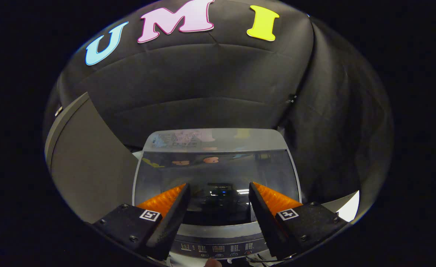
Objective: Put the clothes into the washing machine and then close the washing machine lid.
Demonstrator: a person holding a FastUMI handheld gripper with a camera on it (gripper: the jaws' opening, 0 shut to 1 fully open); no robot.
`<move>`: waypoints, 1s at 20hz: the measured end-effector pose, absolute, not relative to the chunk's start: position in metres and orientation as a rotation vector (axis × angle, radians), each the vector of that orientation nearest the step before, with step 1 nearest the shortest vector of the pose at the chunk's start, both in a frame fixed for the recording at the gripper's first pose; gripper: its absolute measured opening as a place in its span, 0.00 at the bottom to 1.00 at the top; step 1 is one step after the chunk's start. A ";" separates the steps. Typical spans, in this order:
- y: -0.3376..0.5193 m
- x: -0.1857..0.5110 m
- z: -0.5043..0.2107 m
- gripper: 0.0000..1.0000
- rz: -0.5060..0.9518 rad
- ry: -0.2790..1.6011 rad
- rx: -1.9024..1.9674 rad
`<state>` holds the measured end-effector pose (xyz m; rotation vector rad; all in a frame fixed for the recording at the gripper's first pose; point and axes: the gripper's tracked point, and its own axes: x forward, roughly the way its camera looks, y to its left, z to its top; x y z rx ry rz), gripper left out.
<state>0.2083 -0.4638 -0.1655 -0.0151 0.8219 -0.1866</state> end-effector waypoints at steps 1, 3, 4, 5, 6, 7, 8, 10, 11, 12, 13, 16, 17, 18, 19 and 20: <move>-0.465 0.206 -0.169 0.99 -0.187 0.830 -0.014; -0.469 0.203 -0.175 0.99 -0.193 0.844 -0.012; -0.469 0.199 -0.182 0.99 -0.192 0.858 -0.010; -0.470 0.195 -0.188 0.99 -0.192 0.871 -0.008; -0.471 0.196 -0.195 0.99 -0.191 0.887 -0.004; -0.471 0.194 -0.202 0.99 -0.189 0.908 0.003; -0.470 0.189 -0.210 0.99 -0.183 0.930 0.011; -0.471 0.169 -0.227 0.99 -0.179 0.987 0.015; -0.469 0.166 -0.229 1.00 -0.170 0.981 0.019; -0.469 0.163 -0.228 1.00 -0.167 0.980 0.016; -0.468 0.161 -0.222 1.00 -0.167 0.976 0.013; -0.456 0.166 -0.178 1.00 -0.161 0.877 0.026; -0.450 0.171 -0.158 1.00 -0.153 0.826 0.031; -0.443 0.173 -0.138 1.00 -0.139 0.776 0.027; -0.440 0.174 -0.117 1.00 -0.138 0.729 0.011; -0.436 0.175 -0.096 1.00 -0.129 0.674 0.002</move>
